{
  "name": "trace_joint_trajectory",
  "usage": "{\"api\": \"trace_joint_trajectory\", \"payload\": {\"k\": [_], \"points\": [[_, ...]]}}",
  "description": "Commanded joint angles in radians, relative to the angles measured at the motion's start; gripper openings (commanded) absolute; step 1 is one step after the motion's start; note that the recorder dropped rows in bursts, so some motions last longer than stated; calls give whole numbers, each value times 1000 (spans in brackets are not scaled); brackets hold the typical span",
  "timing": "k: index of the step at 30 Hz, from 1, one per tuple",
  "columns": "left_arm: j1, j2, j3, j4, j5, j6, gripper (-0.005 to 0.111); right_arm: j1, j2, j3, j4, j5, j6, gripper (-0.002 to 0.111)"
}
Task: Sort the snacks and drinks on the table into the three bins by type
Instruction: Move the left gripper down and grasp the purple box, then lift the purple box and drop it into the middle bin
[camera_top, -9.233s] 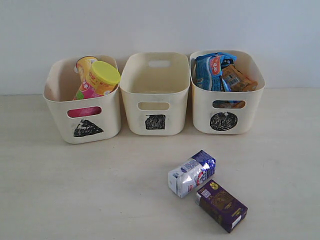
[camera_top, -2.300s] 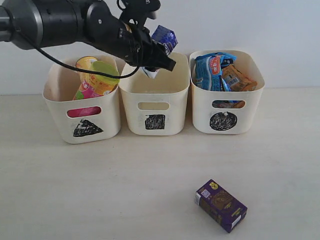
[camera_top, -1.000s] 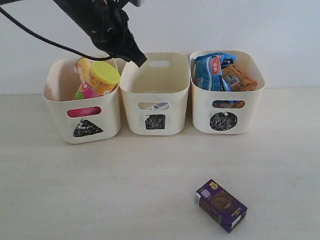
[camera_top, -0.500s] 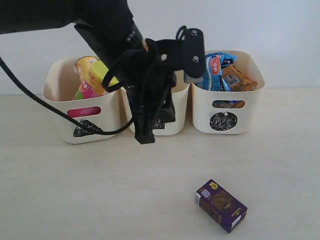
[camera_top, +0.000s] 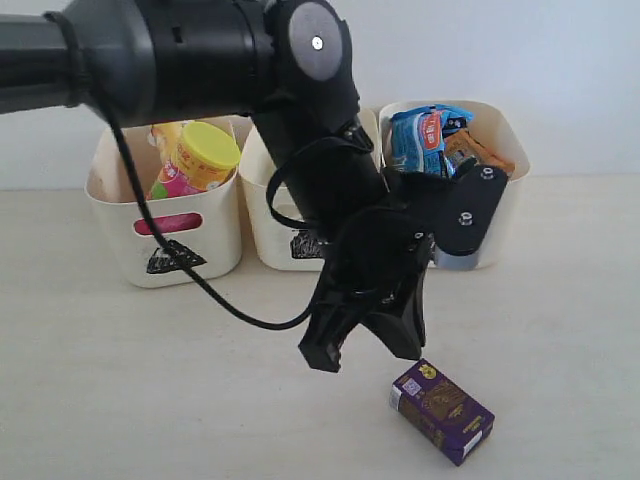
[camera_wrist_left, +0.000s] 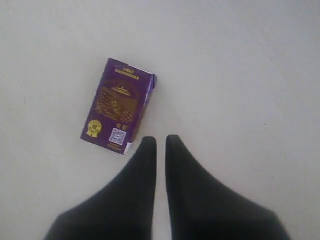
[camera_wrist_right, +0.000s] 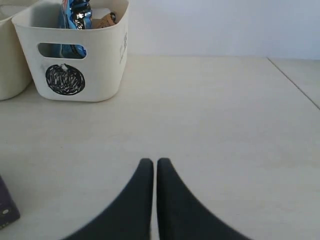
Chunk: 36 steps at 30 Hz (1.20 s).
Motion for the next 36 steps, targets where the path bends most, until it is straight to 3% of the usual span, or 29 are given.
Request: {"api": "trace_joint_trajectory", "payload": {"k": [1,9,11,14,18,20,36], "points": [[-21,87,-115,-16,32,22,4,-2,-5,4,0,-5,-1,0],[-68,197,-185,24,32,188,4,-2,-5,4,2,-4,-1,0],[-68,216,-185,58,32,188,10,-2,-5,4,2,-4,-1,0],[-68,234,-185,98,32,188,32,-2,-5,4,2,-4,-1,0],[-68,245,-185,83,32,158,76,-2,-5,4,2,-4,-1,0],[-68,247,-185,48,-9,136,87,-2,-5,4,2,-4,-1,0],[-68,358,-185,58,-163,175,88,-2,-5,4,2,-4,-1,0]]}}
